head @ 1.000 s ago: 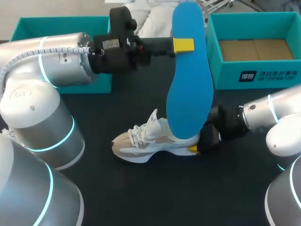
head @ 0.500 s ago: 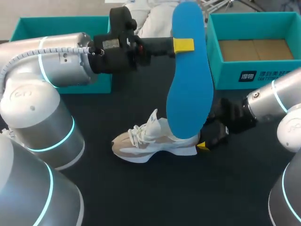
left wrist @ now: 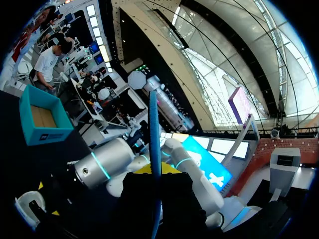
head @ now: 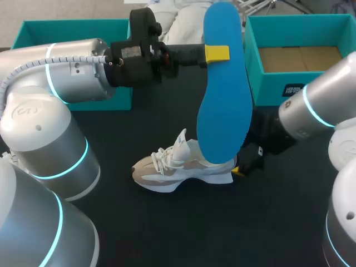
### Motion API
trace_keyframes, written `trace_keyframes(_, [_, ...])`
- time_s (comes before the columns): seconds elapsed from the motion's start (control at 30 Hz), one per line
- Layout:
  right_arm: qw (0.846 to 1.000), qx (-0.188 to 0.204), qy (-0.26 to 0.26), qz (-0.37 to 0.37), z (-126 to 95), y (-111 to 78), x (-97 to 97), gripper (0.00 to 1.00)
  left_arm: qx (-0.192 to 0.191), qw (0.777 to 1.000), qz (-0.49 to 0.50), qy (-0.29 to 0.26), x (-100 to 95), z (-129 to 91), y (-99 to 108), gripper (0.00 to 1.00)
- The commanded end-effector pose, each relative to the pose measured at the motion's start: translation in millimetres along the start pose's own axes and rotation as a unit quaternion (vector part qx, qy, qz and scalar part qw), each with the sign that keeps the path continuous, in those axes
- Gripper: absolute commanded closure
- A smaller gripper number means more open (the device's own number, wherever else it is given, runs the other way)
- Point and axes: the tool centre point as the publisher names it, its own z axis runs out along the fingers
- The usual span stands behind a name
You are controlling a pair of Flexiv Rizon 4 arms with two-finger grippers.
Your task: Take the shoe out of the shoebox, open the shoe tongue, remove and reinsert the insole, then place the shoe into the shoebox
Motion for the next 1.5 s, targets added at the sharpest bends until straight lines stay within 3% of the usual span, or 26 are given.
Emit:
trace_keyframes(0.03, [0.992,0.128,-0.006,0.001,2,4.4,1.6,0.0,0.002,1.0,0.0,-0.001,-0.5,1,2,1.0])
trace_keyframes(0.23, [0.992,0.129,-0.005,0.0,1,4.4,2.2,0.0,0.002,1.0,0.0,-0.001,-0.5,1,2,1.0])
trace_keyframes(0.5, [0.984,0.176,-0.017,-0.02,-17,11.7,-0.1,0.0,0.002,1.0,0.0,-0.001,-0.5,1,2,1.0])
trace_keyframes(0.8, [0.973,0.224,-0.017,-0.058,-3,18.3,-1.6,0.0,0.002,1.0,0.0,-0.001,-0.5,1,2,1.0])
trace_keyframes(1.5, [0.96,0.25,-0.061,-0.107,-9,35.4,-8.4,0.0,0.002,1.0,0.0,-0.001,-0.5,1,2,1.0])
